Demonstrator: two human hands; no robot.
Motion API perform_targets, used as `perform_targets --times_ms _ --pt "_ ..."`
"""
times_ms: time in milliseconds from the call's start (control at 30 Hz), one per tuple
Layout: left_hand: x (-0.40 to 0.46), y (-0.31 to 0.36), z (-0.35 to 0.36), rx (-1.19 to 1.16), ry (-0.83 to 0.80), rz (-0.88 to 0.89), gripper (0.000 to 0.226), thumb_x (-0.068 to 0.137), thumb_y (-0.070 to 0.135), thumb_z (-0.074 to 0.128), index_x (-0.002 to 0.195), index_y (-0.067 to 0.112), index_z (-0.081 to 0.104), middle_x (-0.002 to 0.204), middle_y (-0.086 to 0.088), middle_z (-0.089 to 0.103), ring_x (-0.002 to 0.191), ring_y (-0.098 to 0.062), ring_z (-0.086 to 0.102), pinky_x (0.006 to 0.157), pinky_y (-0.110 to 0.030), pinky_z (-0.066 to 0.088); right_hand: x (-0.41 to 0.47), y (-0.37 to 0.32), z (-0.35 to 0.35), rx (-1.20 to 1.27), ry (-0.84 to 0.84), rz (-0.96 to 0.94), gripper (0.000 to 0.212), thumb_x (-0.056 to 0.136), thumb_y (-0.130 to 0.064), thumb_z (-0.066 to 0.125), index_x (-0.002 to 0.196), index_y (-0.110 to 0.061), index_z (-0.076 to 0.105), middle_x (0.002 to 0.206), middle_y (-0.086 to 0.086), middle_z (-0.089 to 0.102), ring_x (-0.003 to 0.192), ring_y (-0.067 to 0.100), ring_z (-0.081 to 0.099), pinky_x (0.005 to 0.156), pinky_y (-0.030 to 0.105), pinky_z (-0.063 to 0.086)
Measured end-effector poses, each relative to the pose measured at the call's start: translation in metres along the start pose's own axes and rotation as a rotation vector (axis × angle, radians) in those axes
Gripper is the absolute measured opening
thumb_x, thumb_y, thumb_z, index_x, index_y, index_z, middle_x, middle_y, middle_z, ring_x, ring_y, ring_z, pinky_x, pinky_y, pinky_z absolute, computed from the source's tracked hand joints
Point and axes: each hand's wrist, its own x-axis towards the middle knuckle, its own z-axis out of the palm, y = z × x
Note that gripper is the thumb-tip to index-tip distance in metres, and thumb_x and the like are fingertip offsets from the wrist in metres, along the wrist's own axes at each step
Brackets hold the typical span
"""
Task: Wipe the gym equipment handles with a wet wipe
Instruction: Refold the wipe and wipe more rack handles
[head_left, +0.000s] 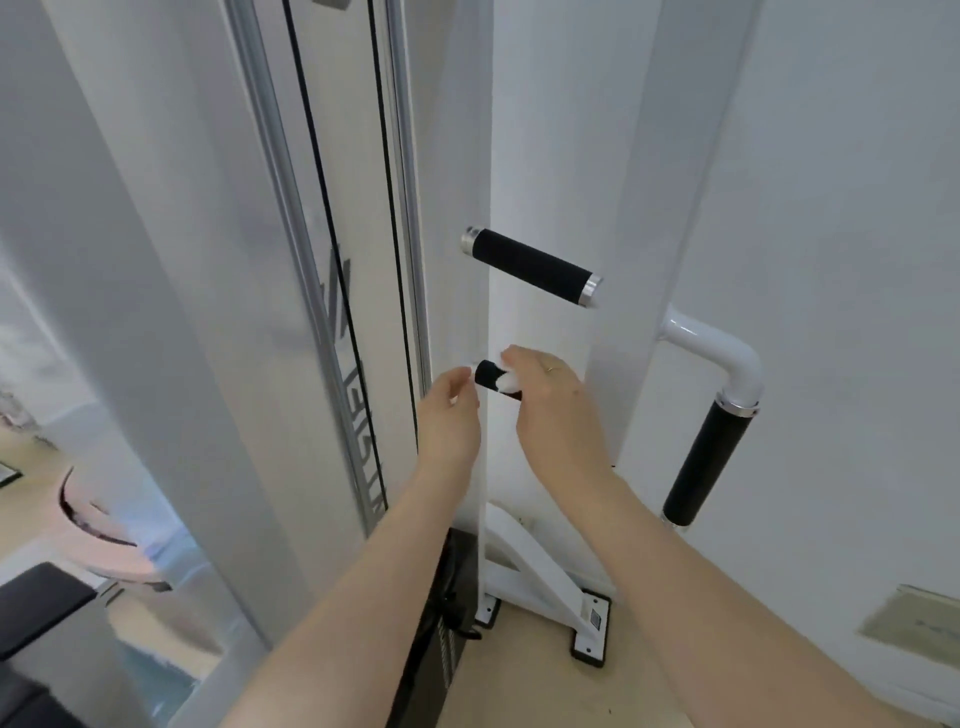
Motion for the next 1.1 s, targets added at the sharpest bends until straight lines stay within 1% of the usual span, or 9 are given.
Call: perform_targets --times_ms 67,167,367,433,567,767,900,1000,1100 --pt "0.016 0.004 0.006 -0.048 0.023 -0.051 0.035 0.098 0.018 0.034 0.130 0.023 0.046 0.133 -0.002 0.050 0.119 -0.021 0.050 0.105 -0.042 0.040 0.023 0.001 0.003 -0.123 0.046 -0.014 0.048 0.086 0.010 0.042 0.132 -0.001 0.045 0.134 0.016 0.050 0.130 0.027 0.040 0.102 0.035 0.038" --pt "0.042 0.007 0.013 -0.153 0.017 -0.198 0.039 0.098 0.014 0.033 0.137 0.018 0.041 0.138 -0.005 0.045 0.126 -0.026 0.044 0.109 -0.041 0.035 0.045 0.008 0.018 -0.328 -0.141 -0.034 0.052 0.093 0.002 0.036 0.143 0.004 0.020 0.150 0.018 0.025 0.142 0.028 0.016 0.115 0.028 0.011" --pt "0.054 -0.010 0.004 -0.138 0.022 -0.232 0.032 0.097 0.007 0.041 0.125 0.011 0.056 0.109 -0.002 0.060 0.097 -0.014 0.057 0.084 -0.021 0.049 0.023 0.035 0.070 -0.531 -0.408 0.065 0.060 0.095 -0.011 0.024 0.146 0.001 -0.005 0.156 0.018 0.001 0.144 0.029 0.000 0.116 0.036 -0.004" --pt "0.054 -0.015 0.002 -0.129 0.009 -0.205 0.031 0.097 0.008 0.042 0.125 0.009 0.056 0.103 0.002 0.061 0.102 -0.015 0.058 0.098 -0.031 0.046 0.025 0.041 0.066 -0.601 -0.410 0.064 0.060 0.092 -0.009 0.019 0.145 0.003 -0.007 0.154 0.020 0.008 0.143 0.032 0.007 0.116 0.039 -0.001" --pt "0.049 -0.010 0.002 -0.006 -0.061 -0.157 0.030 0.097 0.014 0.043 0.123 0.013 0.059 0.107 0.001 0.063 0.111 -0.018 0.056 0.105 -0.036 0.041 0.037 0.032 0.064 -0.727 -0.463 0.252 0.069 0.091 -0.018 0.040 0.142 0.010 0.002 0.142 0.024 0.032 0.131 0.037 0.032 0.115 0.044 0.012" --pt "0.049 -0.009 -0.006 0.006 -0.092 -0.187 0.027 0.096 0.023 0.044 0.112 0.019 0.066 0.113 0.004 0.064 0.107 -0.011 0.057 0.092 -0.024 0.042 0.038 0.023 0.076 -0.693 -0.489 -0.075 0.079 0.090 -0.037 0.036 0.146 0.000 -0.007 0.154 0.021 0.008 0.142 0.034 0.009 0.116 0.045 0.001" --pt "0.051 -0.013 -0.008 0.010 -0.066 -0.184 0.020 0.093 0.031 0.050 0.086 0.023 0.067 0.095 0.004 0.065 0.097 -0.011 0.056 0.087 -0.025 0.039 0.025 0.032 0.057 -0.739 -0.426 0.086 0.077 0.095 -0.052 0.018 0.145 0.005 0.005 0.151 0.026 0.020 0.140 0.035 0.020 0.116 0.046 0.000" --pt "0.052 -0.013 -0.007 0.020 -0.076 -0.187 0.025 0.093 0.031 0.049 0.072 0.021 0.060 0.079 0.004 0.055 0.073 -0.007 0.049 0.066 -0.021 0.035 0.034 0.024 0.070 -0.788 -0.384 0.115 0.056 0.099 -0.028 0.029 0.139 0.010 0.019 0.137 0.025 0.043 0.127 0.036 0.040 0.114 0.043 0.014" --pt "0.056 -0.015 -0.013 0.074 -0.088 -0.141 0.025 0.094 0.029 0.043 0.083 0.022 0.064 0.095 0.006 0.060 0.087 -0.007 0.053 0.072 -0.023 0.034 0.047 0.023 0.073 -0.709 -0.428 -0.047 0.042 0.094 -0.012 0.036 0.132 0.004 0.030 0.126 0.018 0.051 0.114 0.031 0.051 0.103 0.036 0.030"
